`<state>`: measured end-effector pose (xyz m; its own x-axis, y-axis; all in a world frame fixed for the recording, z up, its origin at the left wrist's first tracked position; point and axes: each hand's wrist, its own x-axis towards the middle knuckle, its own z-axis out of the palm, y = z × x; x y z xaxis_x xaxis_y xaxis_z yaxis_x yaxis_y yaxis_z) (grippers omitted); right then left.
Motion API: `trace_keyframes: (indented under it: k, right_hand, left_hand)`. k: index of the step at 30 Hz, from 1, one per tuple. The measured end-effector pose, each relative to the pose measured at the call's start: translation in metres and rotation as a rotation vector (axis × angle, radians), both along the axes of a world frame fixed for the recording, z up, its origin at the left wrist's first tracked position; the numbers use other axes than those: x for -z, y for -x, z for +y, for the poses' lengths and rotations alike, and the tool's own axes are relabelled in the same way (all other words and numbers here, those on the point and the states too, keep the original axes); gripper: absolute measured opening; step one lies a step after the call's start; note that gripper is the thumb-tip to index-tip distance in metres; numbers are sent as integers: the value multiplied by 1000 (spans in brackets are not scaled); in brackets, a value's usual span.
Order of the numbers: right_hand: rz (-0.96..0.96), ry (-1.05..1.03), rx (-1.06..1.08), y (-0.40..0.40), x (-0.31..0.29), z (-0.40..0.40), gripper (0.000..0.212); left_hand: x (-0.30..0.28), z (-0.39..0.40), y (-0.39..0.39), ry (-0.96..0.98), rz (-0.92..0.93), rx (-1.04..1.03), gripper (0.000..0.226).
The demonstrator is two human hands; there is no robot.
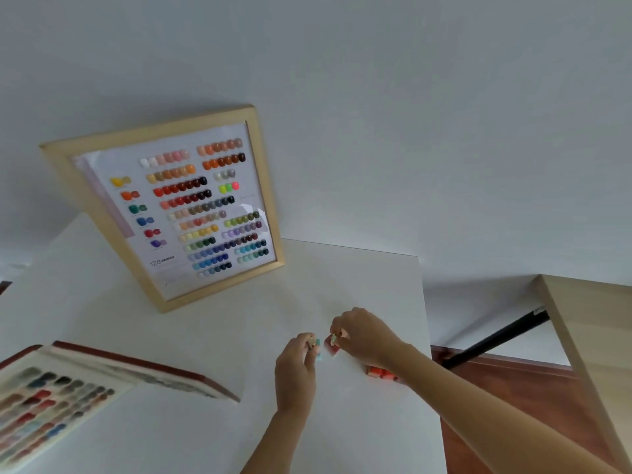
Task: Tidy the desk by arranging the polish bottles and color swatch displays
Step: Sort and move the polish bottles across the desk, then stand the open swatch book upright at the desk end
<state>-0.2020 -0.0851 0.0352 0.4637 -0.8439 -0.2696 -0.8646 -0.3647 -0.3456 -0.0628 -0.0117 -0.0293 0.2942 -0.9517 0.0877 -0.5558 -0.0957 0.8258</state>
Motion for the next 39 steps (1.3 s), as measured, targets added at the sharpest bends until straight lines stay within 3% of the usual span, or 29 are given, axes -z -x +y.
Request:
trace_keyframes:
  k: [6,14,25,31,35,39]
  right_hand:
    - [259,247,-107,22,13,34,23]
    - [275,381,-63,35,24,50,37]
    - [357,392,-86,43,21,55,49]
    - [238,325,-41,53,1,55,25]
    - [112,322,-7,48,-16,49,26]
    - [-85,256,-2,19,-37,44,26]
  left_hand:
    - [-1,14,18,-81,2,148,18]
    - [-5,11,39,-113,-70,217,13]
    - [0,5,45,-188,-155,225,18]
    - [-9,6,34,-189,-137,227,39]
    - [-41,10,10,-72,-128,218,41]
    - [-86,28,-36,-36,29,210,33]
